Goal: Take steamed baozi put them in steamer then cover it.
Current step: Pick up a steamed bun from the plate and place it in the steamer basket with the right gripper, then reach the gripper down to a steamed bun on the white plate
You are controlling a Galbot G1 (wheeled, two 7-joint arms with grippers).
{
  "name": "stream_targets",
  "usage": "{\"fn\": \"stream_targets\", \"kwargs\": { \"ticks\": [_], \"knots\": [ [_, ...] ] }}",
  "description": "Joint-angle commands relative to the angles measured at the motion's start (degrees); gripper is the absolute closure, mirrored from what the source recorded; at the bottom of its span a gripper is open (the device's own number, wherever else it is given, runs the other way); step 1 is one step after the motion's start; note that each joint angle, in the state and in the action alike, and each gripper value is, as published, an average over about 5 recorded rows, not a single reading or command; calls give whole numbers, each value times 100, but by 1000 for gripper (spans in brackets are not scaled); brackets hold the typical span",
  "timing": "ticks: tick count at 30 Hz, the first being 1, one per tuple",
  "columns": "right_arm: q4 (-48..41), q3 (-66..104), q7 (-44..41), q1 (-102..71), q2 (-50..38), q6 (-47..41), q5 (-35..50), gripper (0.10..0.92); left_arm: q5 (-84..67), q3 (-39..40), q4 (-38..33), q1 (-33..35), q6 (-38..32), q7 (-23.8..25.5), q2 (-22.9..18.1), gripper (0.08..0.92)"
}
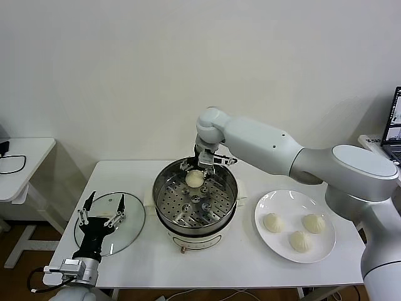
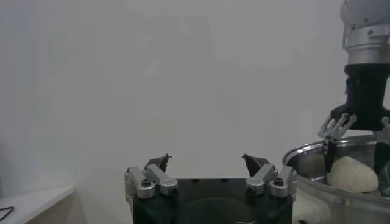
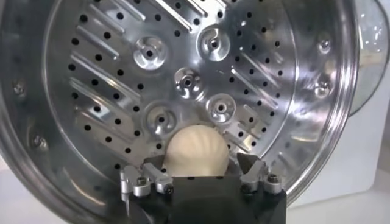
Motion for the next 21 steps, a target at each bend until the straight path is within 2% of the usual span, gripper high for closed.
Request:
{"fn": "stream_targets", "kwargs": {
  "ticks": [1,5,12,21],
  "knots": [
    [569,-142,-230,628,-563,-495,1080,203,11,14,-47,15,1,-9,-2,177],
    [1182,-484,-475,1456,-1361,-1161,2112,203,21,54,-121,49,0,-16,-9,177],
    [2267,-1314,-792,2170,-2863,-3131,3462,203,38,109,-192,103,-7,-19,-12,177],
    [2763,-1413,-698,1497,-4213,-4800,3732,203,69,232,-260,133,-10,-27,-21,177]
  ]
}}
